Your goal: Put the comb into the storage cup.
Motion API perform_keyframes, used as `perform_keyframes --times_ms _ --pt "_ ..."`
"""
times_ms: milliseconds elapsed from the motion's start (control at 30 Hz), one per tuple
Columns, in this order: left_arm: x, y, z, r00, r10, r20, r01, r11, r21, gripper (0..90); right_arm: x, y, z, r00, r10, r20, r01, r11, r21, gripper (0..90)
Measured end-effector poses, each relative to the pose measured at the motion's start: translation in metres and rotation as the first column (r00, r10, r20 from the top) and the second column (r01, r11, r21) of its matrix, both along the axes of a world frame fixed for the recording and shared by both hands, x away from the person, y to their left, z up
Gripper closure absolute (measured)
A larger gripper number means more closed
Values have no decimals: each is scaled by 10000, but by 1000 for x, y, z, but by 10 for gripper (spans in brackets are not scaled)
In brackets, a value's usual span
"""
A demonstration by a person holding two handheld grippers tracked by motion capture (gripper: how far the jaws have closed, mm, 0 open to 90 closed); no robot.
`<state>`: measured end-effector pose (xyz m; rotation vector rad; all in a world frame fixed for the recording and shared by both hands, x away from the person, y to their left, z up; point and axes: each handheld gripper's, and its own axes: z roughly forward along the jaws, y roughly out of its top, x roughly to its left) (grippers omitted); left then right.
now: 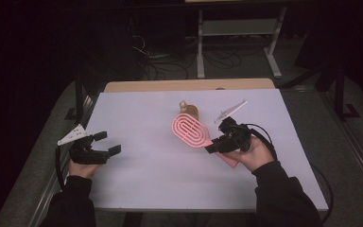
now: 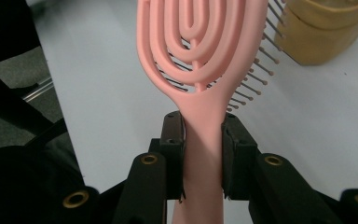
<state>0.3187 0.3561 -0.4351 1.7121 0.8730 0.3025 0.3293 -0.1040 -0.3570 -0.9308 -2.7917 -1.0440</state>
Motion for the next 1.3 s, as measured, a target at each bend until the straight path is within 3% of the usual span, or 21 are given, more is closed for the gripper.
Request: perform_keyframes --times_ms 200,333,533,667,1067,1300 --pt "4 -5 10 9984 -568 -40 562 9943 -902 0 2 4 8 9999 148 40 -148 9999 21 722" --pt "7 -9 18 9952 -979 -54 958 9826 -1593 0 3 4 12 9999 150 87 -151 9998 123 722" --pt "11 -23 29 9917 -1285 -11 1268 9797 -1551 0 5 6 19 9997 162 164 -164 9998 104 722" --pt "15 -36 33 9865 -1625 -183 1580 9759 -1504 0 6 8 24 9995 201 253 -205 9997 139 722" --pt "26 -72 55 9679 -2510 -148 2464 9587 -1422 0 9 11 29 9991 218 358 -225 9996 197 722" --pt "29 -84 59 9620 -2726 -160 2675 9524 -1462 0 10 13 31 9989 283 383 -291 9994 203 722"
